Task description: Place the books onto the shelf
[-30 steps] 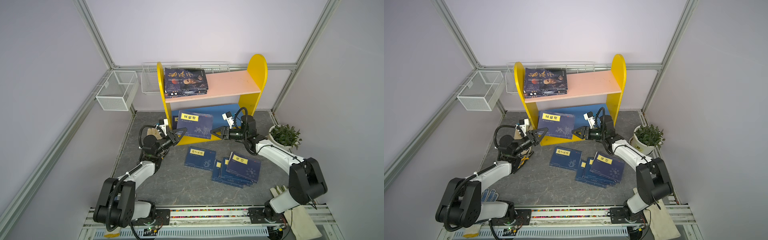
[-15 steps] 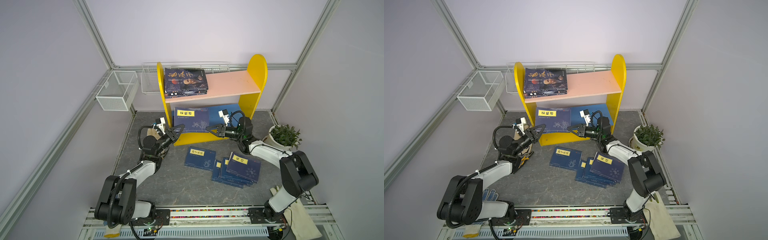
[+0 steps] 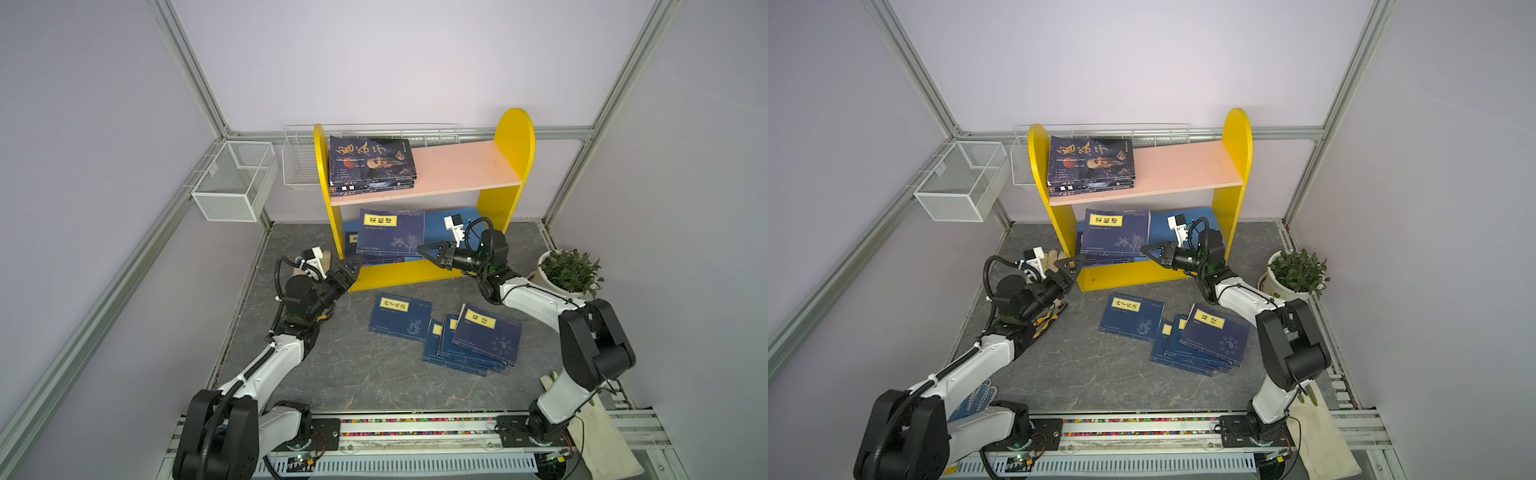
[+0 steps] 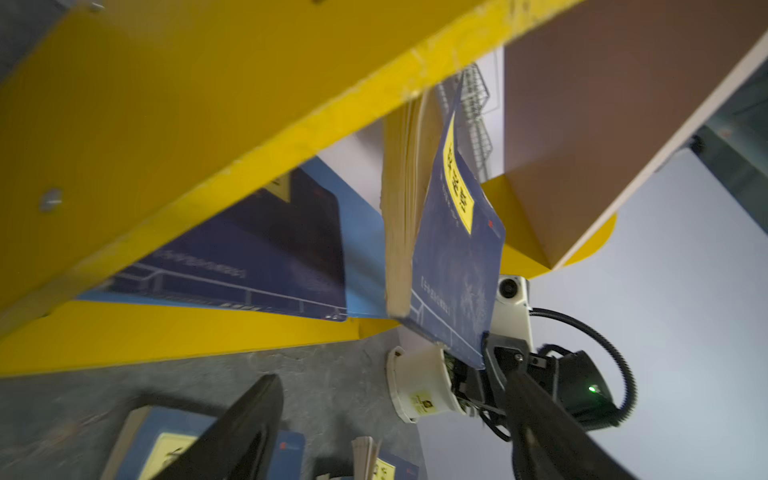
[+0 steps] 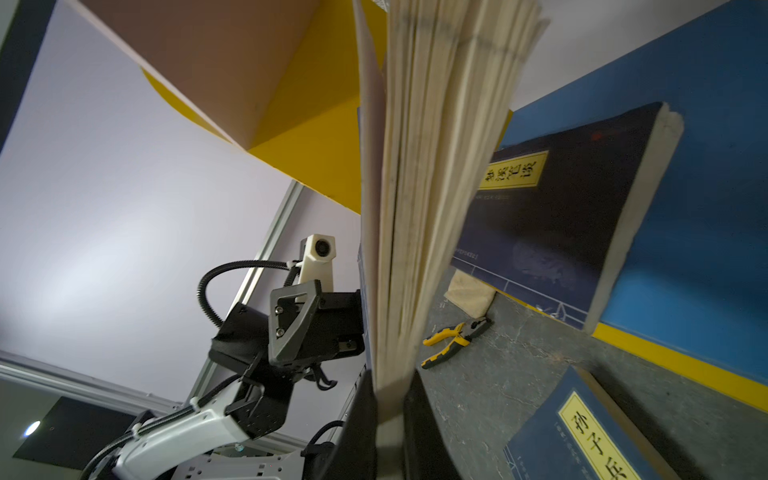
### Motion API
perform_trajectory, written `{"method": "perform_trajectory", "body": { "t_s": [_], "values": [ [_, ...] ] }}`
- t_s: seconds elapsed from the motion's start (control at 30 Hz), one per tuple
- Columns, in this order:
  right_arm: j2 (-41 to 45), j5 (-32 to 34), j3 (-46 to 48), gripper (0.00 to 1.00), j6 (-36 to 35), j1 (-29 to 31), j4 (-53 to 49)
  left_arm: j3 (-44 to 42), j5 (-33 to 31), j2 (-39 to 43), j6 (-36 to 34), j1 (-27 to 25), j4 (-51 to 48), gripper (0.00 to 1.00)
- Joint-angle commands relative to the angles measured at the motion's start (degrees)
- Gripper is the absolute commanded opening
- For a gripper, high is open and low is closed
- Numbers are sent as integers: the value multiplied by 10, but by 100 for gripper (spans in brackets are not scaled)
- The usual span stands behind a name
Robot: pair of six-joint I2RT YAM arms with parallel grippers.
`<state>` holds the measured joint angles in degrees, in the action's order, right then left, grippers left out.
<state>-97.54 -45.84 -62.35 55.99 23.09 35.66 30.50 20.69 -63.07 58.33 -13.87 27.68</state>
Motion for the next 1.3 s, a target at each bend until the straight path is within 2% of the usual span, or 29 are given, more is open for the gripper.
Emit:
{"method": "perform_trajectory", "body": {
  "t_s": [0.0,0.07,0.2,0.5,0.93,1.1,1.27],
  "values": [
    [-14,14,-48,8,-83,0,-108,-12,-207,61,-34,7,-256,84],
    [-27,20,-69,8,-107,0,-153,-26,-256,94,-14,29,-321,83],
    [-66,16,-104,8,-107,0,-165,-65,-253,130,18,65,-346,82],
    [-145,-22,-191,9,-103,12,-199,-70,-239,121,15,66,-347,81],
    [-190,-31,-228,10,-102,29,-229,-69,-221,93,12,66,-331,80],
    [-199,-7,-248,12,-118,42,-257,-68,-217,91,11,66,-331,80],
    [-187,59,-279,20,-189,55,-359,-67,-212,89,12,66,-328,80]
  ]
}}
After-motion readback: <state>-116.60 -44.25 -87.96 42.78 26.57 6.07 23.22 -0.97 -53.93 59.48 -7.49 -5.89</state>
